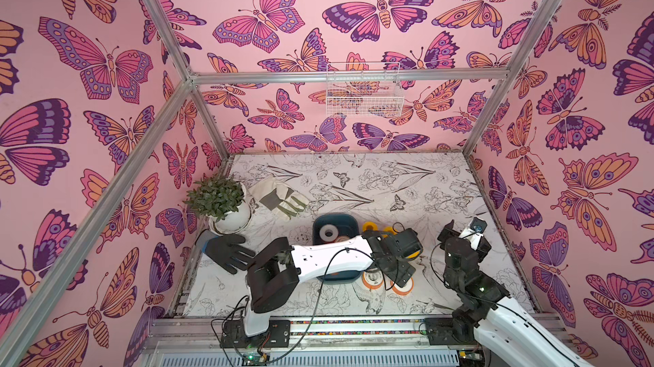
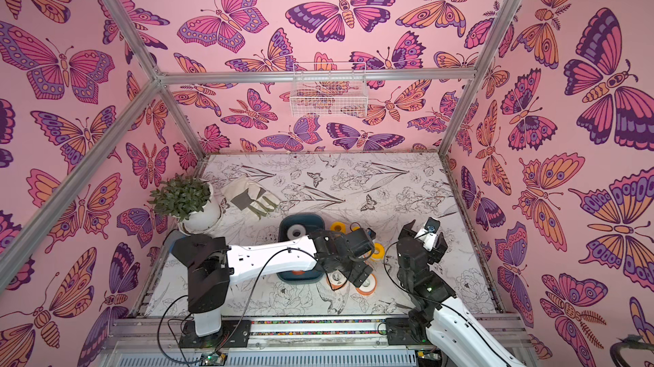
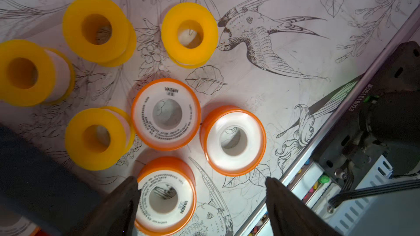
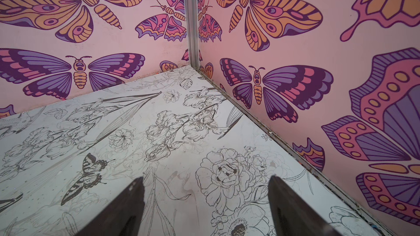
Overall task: Put the sealing tape into the storage box
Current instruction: Pick up the sealing tape at the center of the board.
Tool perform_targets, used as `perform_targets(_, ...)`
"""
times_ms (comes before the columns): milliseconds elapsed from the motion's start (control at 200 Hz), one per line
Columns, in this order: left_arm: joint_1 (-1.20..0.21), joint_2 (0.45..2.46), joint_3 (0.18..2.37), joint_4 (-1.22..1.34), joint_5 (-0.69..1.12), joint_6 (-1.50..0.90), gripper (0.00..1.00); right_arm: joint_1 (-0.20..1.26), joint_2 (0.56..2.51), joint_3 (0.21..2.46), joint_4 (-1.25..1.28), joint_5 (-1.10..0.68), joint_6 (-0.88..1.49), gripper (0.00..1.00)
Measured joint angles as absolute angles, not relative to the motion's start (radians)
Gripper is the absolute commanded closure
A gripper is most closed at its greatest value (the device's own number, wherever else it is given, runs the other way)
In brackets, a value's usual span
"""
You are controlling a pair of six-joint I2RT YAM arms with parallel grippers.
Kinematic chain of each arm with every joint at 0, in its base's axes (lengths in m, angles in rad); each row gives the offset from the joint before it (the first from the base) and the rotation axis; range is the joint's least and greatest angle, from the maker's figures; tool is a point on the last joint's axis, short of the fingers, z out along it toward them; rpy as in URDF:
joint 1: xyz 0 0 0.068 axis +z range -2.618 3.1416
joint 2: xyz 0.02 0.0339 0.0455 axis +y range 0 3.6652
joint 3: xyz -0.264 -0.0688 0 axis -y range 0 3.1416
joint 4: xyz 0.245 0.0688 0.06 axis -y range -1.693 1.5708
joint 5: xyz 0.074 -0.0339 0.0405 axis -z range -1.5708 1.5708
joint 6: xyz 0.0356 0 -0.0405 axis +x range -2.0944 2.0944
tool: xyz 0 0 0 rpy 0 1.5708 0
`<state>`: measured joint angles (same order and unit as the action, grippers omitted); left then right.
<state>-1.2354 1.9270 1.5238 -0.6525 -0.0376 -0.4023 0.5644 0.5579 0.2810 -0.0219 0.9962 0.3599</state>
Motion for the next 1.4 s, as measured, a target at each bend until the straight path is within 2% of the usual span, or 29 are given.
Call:
perform_targets(225,-1.257,2.019,1.583,-0.659,-0.026,-0.424,0.01,0.564,0.561,0.281,-0.031,0.999,0.37,0.12)
perform_targets(996,-1.296,2.106,1.623,-0.676,-0.014,-0.452,0.15,0.564,0.601,0.281,-0.037,1.002,0.371,0.12)
perform_targets(1397,-1.306,2.149,1.629,-0.682,-0.016,-0.454,0.13,0.564,0.621,0.283,-0.038,1.002,0.37,0.13)
